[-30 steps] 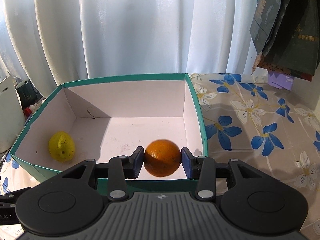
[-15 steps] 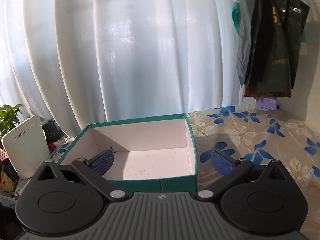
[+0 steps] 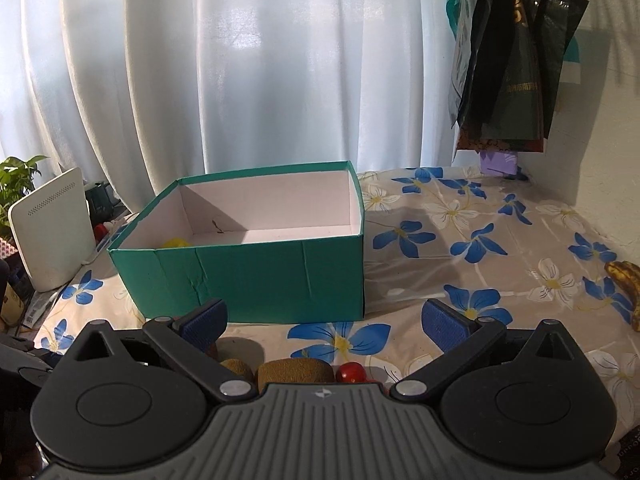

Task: Organize fruits
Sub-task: 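Return both grippers to the fruit and close the left gripper on another yellow pear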

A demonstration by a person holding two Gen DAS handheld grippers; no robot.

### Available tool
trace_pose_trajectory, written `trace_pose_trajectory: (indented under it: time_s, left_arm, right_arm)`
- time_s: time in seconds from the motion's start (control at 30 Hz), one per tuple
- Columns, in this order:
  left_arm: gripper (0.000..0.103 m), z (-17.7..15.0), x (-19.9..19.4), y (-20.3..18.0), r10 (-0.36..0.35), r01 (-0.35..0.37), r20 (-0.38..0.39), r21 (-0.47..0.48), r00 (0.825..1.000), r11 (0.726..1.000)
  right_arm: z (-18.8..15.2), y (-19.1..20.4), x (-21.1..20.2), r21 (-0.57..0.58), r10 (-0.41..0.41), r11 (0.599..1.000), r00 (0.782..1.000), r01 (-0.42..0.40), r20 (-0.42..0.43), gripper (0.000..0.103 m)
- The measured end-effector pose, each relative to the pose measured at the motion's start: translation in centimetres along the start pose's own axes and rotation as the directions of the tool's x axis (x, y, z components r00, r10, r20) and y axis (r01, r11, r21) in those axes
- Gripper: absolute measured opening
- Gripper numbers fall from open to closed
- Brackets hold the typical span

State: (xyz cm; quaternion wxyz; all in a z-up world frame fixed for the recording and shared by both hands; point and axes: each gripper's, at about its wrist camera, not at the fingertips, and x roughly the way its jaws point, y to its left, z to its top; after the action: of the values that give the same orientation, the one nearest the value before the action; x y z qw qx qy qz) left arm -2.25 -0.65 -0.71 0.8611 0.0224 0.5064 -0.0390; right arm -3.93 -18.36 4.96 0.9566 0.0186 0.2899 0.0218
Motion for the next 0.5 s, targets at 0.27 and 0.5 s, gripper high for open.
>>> trace_pose_trajectory:
  time_s: [0.27, 0.5]
  left_arm:
    - [0.103, -2.1, -0.5, -2.6, 0.006, -0.007, 0.006, 0.073, 1.0, 0.997]
    - [0.102, -2.8, 0.4, -4.0, 0.071, -0.072, 0.016, 0.09, 0.997, 0.993]
  right_arm:
    - [-1.1, -1.0, -1.5, 0.033, -0.014, 0.999, 1.0, 0.014, 0.005, 0.103]
    - [-1.9, -1.4, -1.7, 0.023, -0.001, 1.0, 1.0, 0.001, -0.004, 0.103]
